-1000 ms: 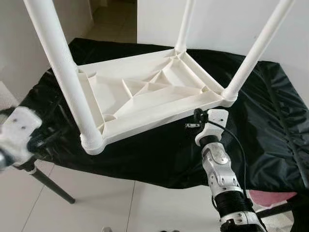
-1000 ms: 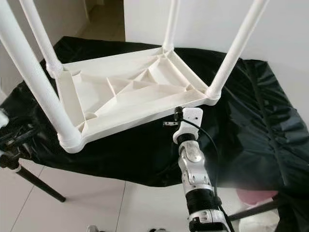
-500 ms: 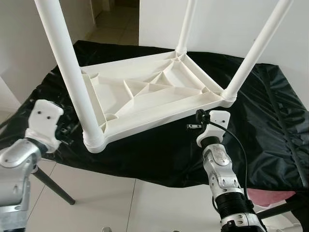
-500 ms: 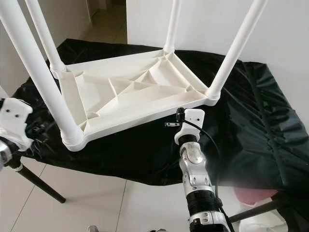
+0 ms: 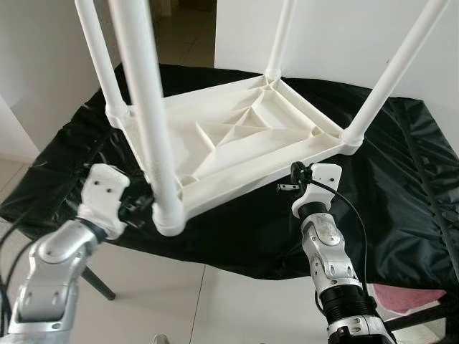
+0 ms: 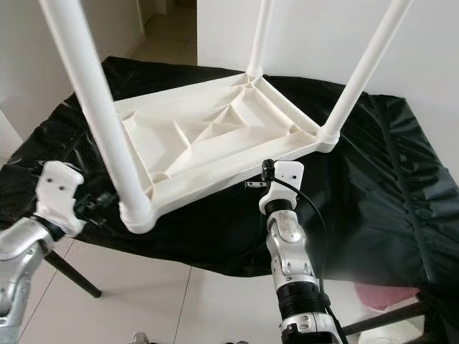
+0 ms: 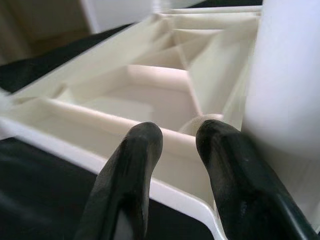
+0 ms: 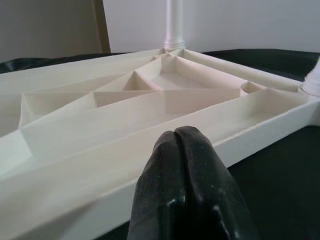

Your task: Building children table

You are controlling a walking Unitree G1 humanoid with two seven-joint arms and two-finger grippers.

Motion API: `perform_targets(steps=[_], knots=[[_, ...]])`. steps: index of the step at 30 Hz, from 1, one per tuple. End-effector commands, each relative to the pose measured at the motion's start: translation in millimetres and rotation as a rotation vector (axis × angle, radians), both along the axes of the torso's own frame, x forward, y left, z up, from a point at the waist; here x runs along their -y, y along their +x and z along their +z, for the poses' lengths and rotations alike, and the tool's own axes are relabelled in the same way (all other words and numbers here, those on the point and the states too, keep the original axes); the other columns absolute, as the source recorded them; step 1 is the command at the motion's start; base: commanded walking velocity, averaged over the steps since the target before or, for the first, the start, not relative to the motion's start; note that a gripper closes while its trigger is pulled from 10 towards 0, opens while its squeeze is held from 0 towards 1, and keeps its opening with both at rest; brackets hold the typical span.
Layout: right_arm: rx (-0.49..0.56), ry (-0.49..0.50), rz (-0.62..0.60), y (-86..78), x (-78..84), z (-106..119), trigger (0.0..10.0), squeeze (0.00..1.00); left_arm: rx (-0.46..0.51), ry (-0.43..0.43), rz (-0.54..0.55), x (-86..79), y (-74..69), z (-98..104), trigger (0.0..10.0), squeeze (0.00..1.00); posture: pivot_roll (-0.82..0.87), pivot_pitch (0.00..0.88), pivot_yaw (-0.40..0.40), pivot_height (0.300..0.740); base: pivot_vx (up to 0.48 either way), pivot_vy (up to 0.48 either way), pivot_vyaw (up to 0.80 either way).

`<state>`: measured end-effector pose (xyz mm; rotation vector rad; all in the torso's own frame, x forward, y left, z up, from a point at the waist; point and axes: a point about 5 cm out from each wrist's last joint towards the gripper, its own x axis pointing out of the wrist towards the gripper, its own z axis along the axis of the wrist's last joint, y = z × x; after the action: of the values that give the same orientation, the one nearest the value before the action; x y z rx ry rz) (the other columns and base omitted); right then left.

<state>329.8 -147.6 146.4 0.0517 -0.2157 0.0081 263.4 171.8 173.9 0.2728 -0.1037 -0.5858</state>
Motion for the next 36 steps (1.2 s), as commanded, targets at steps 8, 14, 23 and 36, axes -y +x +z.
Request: perform_targets(steps=[8, 14, 23, 36], knots=[[-0.001, 0.004, -0.049, -1.5, 8.2, -1, 10.0, 0.0, -0.087, -0.082, -0.287, 66.6, -17.1, -13, 10.0, 0.0, 0.03, 0.094, -0.003, 0.74, 0.0, 0.0, 0.0], [-0.038, -0.001, -0.129, -1.6, 15.9, -6, 10.0, 0.0, -0.072, -0.08, -0.307, 72.5, -14.4, -10, 10.0, 0.0, 0.02, 0.108, 0.001, 0.74, 0.0, 0.0, 0.0], [-0.141, -0.003, -0.292, 2.1, 34.0, -21, 10.0, 0.0, -0.081, -0.043, -0.306, 67.0, -11.4, -13, 10.0, 0.0, 0.02, 0.112, 0.003, 0.74, 0.0, 0.0, 0.0], [-0.251, 0.021, -0.196, 26.3, 26.1, -27, 10.0, 0.0, -0.093, -0.056, -0.384, 85.6, -21.4, -12, 10.0, 0.0, 0.03, 0.111, 0.003, 0.74, 0.0, 0.0, 0.0]])
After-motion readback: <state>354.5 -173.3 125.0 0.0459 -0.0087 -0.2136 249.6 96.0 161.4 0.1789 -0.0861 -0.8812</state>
